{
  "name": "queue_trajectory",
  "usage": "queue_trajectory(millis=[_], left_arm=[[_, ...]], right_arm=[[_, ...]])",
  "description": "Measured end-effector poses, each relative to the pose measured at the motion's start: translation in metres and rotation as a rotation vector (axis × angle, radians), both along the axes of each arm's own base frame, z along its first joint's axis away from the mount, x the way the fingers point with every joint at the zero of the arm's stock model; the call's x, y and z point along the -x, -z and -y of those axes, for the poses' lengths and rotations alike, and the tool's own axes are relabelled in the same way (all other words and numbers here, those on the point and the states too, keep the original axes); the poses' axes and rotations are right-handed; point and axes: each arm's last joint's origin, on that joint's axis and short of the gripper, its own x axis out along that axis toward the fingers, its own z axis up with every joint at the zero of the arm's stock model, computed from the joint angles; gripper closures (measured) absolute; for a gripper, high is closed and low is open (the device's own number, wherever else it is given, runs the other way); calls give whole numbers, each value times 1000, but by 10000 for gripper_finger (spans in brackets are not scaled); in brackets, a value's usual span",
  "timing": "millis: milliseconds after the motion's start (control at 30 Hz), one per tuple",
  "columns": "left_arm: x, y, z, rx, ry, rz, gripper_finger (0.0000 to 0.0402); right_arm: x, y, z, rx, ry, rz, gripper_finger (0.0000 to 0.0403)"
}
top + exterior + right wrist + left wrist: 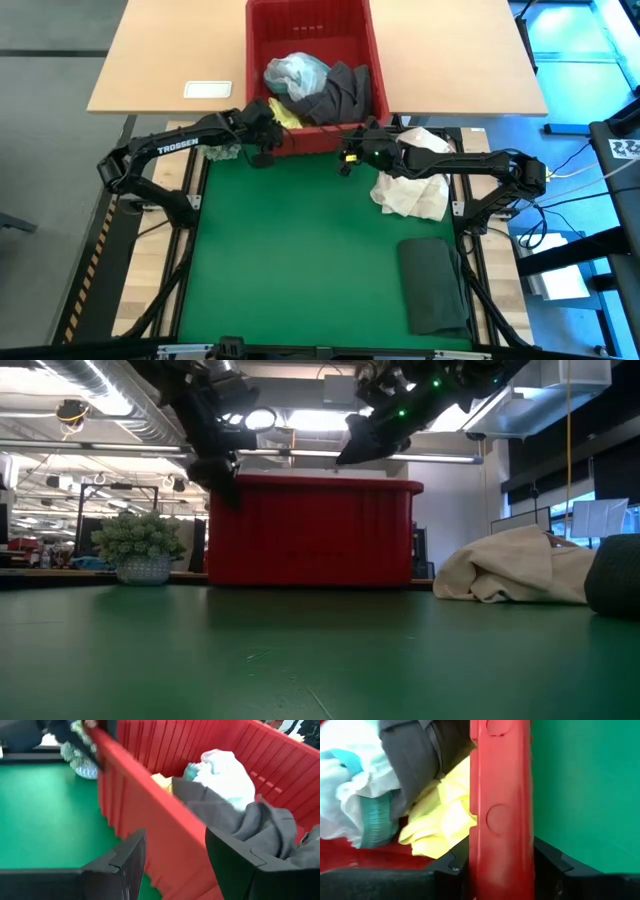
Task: Fold Laundry from Bin
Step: Fold the gray short
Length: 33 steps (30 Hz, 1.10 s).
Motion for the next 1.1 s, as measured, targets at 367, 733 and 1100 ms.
queue_trajectory(millis=[367,733,1100], left_arm=[[-4,4,18,60,52,-54,269],[-12,7,41,96,106,-92,269],[-16,7,51,109,141,-105,269]], right_arm=[[1,-39,30,12,-17,79,198],[11,-55,80,-32,23,67,198],[-29,-24,142,-155,40,-84,198]])
